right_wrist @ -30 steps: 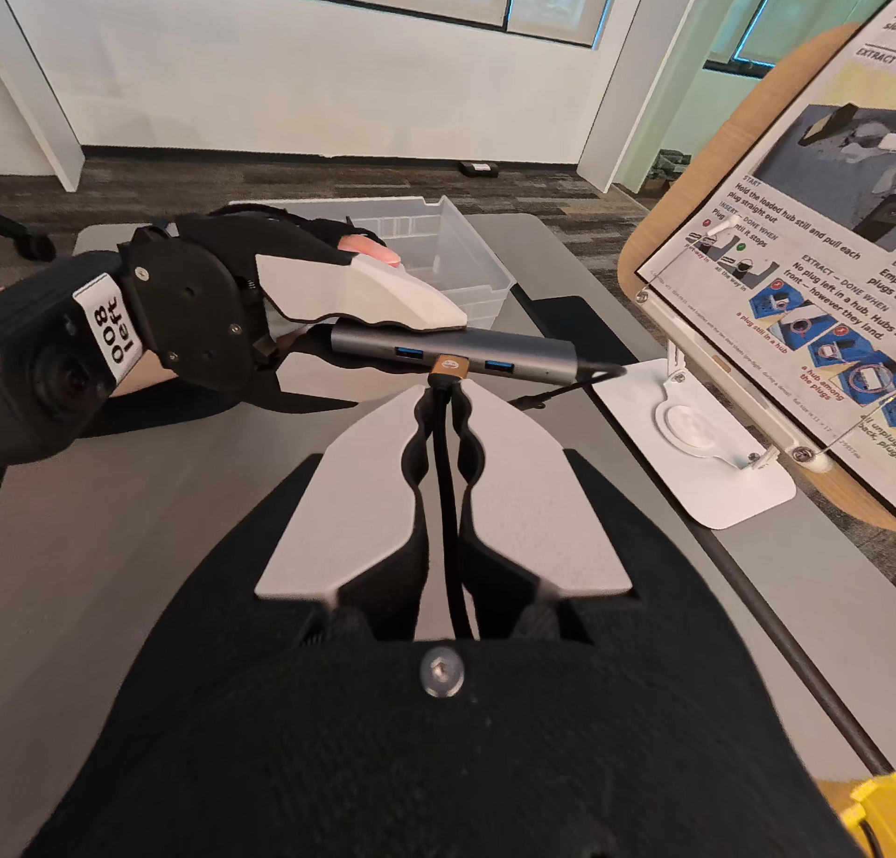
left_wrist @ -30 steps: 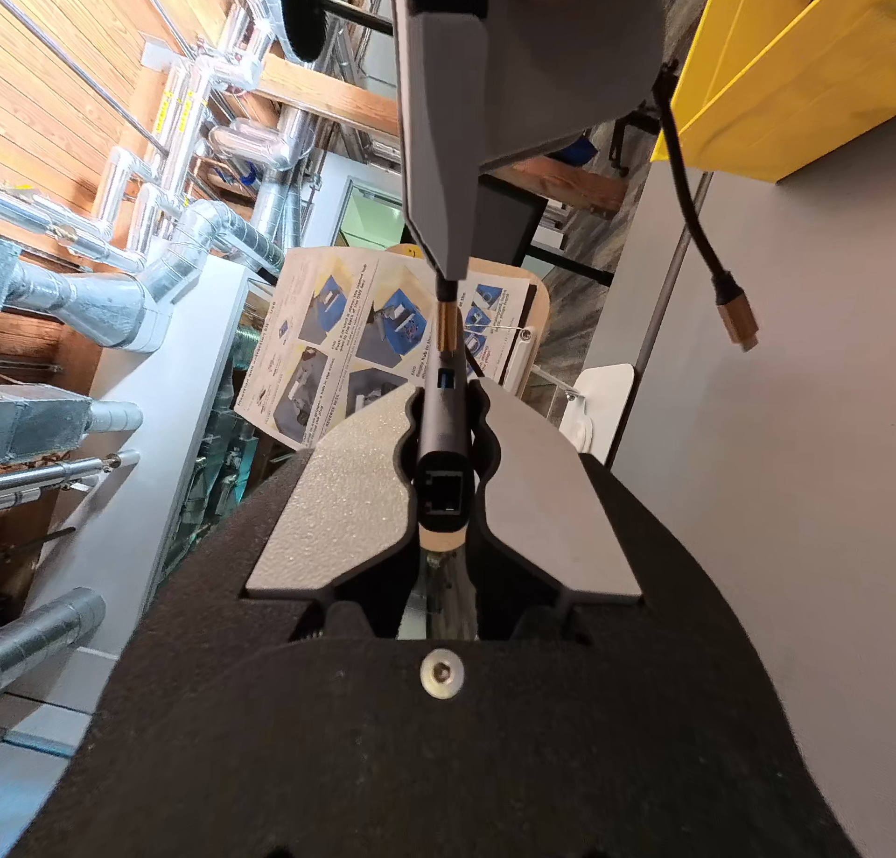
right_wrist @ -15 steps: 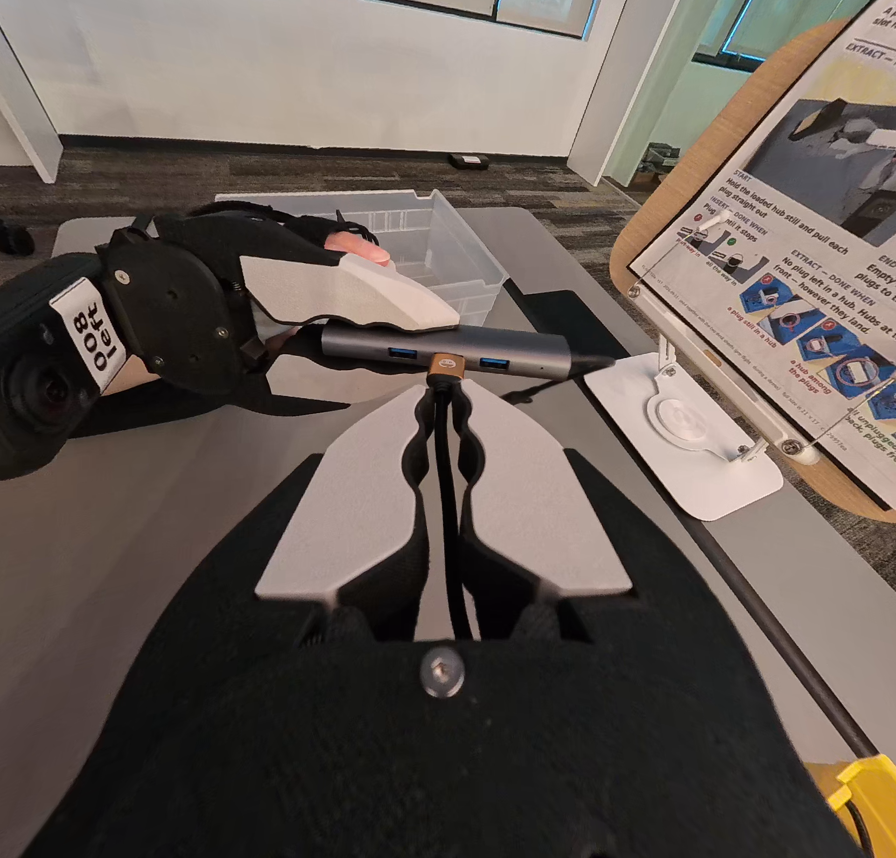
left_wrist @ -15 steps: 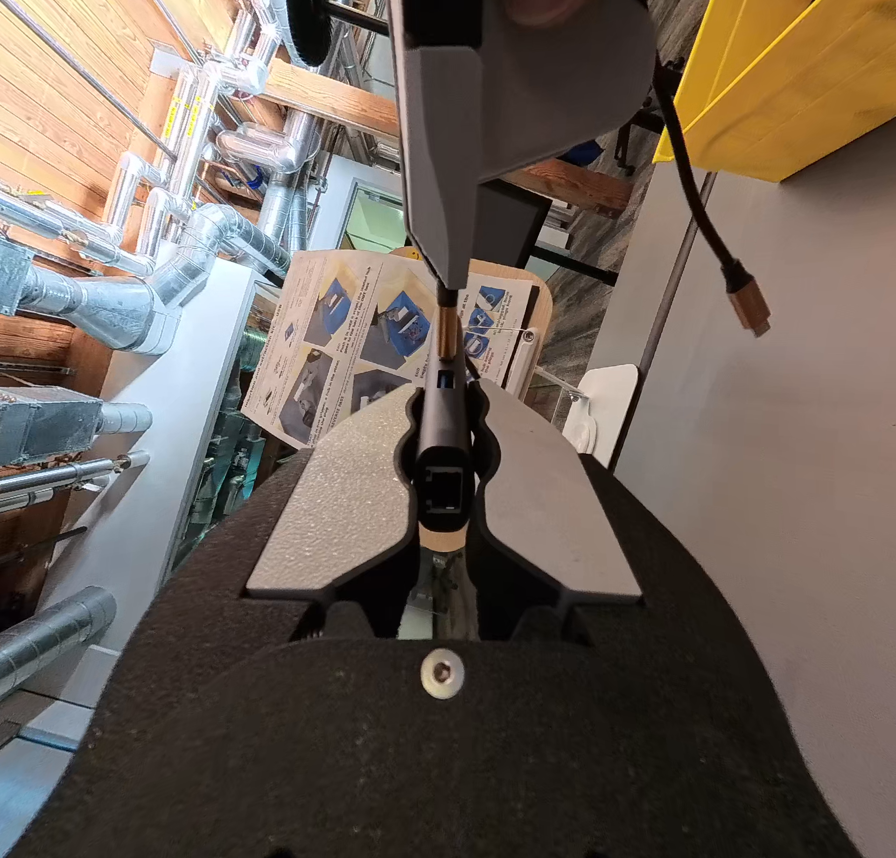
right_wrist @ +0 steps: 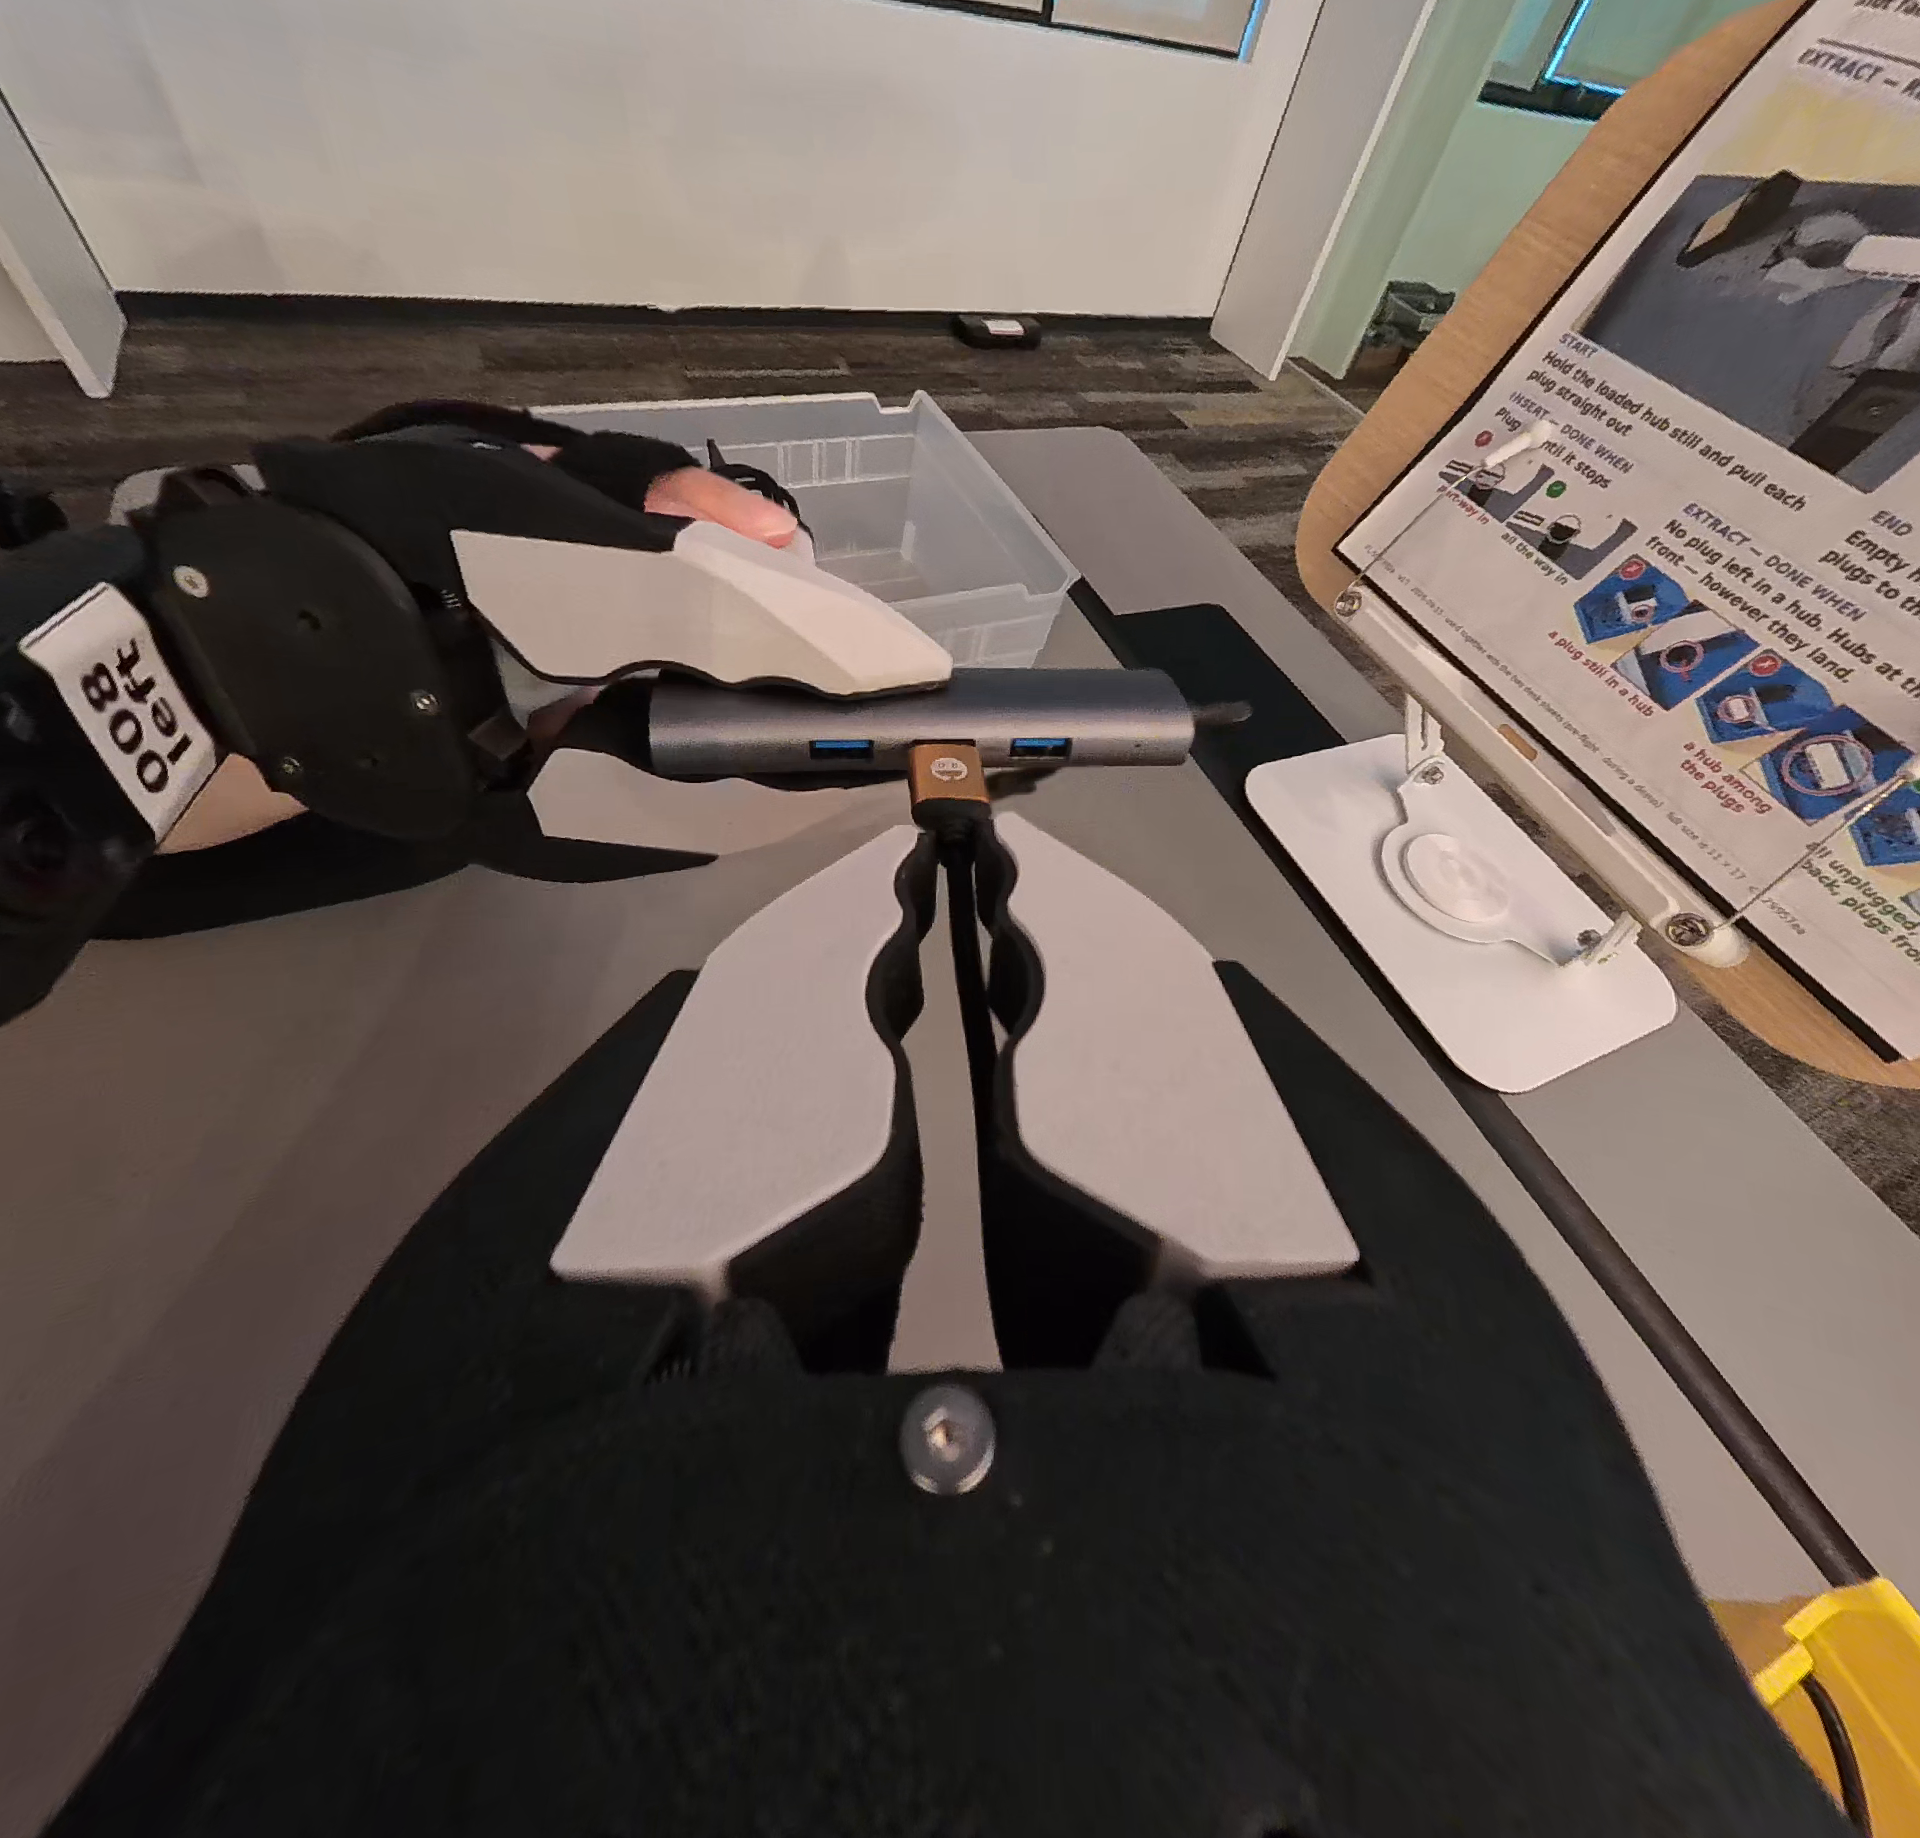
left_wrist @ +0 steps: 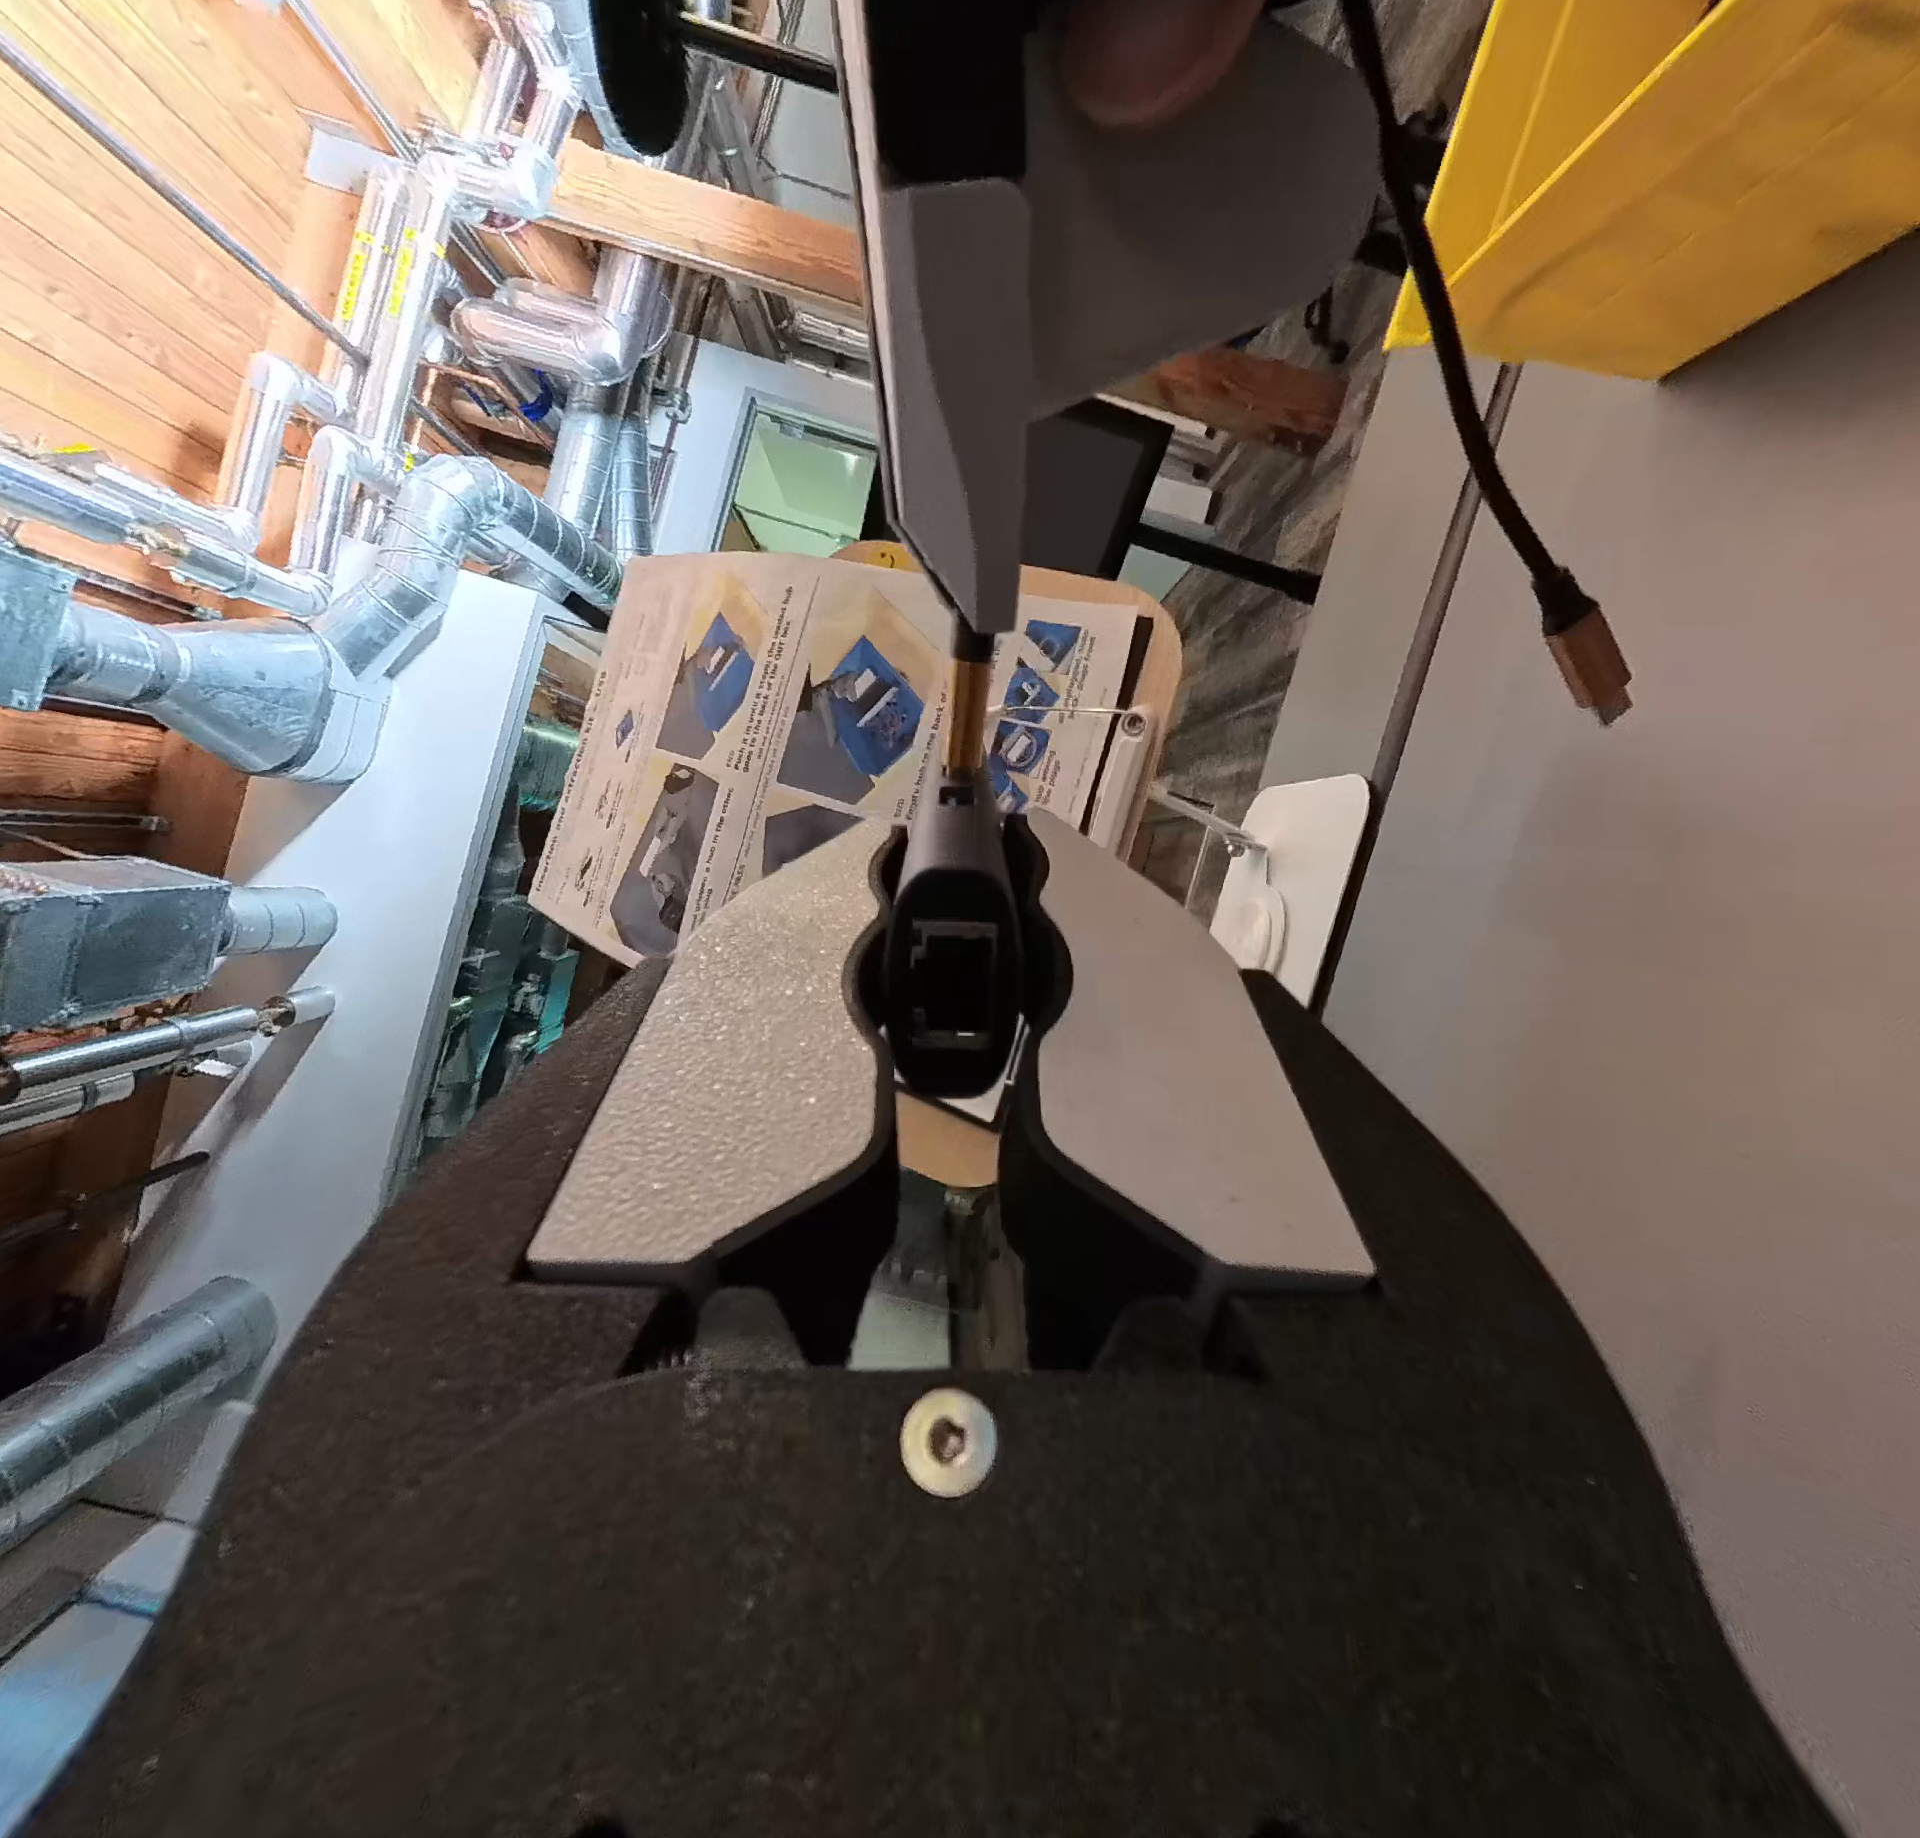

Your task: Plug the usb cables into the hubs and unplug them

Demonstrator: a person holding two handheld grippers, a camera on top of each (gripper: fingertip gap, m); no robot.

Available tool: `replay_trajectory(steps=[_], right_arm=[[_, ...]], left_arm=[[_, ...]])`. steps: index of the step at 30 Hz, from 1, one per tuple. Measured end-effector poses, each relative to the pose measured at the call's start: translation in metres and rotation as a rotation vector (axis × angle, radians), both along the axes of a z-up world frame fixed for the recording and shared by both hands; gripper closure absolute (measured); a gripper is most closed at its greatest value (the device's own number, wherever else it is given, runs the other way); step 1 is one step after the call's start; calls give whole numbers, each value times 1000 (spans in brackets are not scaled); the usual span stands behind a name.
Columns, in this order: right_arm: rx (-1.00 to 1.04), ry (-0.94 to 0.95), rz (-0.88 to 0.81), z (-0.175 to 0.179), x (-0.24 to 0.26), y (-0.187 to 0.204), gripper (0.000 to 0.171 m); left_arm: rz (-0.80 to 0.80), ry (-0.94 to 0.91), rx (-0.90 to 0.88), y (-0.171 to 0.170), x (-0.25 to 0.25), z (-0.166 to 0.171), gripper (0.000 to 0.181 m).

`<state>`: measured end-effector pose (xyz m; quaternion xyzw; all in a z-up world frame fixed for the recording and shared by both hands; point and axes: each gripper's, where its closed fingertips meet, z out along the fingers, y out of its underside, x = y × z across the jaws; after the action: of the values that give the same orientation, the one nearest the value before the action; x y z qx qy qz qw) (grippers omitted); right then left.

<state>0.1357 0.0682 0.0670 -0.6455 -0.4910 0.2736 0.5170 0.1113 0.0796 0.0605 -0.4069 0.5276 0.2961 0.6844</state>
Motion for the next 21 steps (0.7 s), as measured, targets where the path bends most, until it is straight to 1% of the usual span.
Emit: replay_trajectory(steps=[9,12,16,21], right_arm=[[-8,17,9,-1,-2,2,163],[-21,36,27,1,-2,-1,163],[-40,36,51,3,2,-6,163],[-44,16,33,-2,1,-3,163]], left_arm=[[31,4,-17,7,-4,-2,164],[17,-2,-18,4,-3,-1,164],[-41,-20,-31,-3,3,0,164],[-26,-11,-38,-1,2,-4,165]])
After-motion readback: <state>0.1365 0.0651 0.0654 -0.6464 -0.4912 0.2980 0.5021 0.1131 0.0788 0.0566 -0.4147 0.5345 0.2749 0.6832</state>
